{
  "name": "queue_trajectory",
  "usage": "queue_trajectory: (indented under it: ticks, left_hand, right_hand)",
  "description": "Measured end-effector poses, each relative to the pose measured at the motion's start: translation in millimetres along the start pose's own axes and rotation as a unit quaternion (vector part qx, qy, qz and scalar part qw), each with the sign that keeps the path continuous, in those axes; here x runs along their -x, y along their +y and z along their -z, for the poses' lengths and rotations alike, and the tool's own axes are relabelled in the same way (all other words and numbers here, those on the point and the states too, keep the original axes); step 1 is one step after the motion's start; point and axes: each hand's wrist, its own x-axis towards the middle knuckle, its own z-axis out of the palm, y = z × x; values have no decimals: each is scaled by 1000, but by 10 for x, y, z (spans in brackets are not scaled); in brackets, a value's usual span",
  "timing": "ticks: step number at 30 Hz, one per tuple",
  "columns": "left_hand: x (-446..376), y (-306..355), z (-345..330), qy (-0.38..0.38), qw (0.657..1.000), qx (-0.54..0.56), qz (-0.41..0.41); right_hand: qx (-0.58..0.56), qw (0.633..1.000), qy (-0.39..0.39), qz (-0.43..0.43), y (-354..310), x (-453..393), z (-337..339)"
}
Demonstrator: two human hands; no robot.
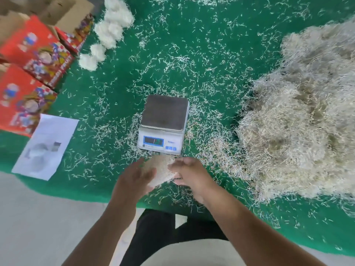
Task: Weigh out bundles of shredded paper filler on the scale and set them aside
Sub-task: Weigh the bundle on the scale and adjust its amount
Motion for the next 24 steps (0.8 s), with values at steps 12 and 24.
queue_trajectory:
  ticks: [12, 24]
  left_hand:
    - [-212, -187, 637, 79, 986, 1, 144]
    - [-597, -661, 945, -2, 949, -153, 276]
  right_hand:
    - [-110, 984, 136, 45, -1101, -1458, -183]
    - [110, 967, 228, 33, 91, -842, 545]
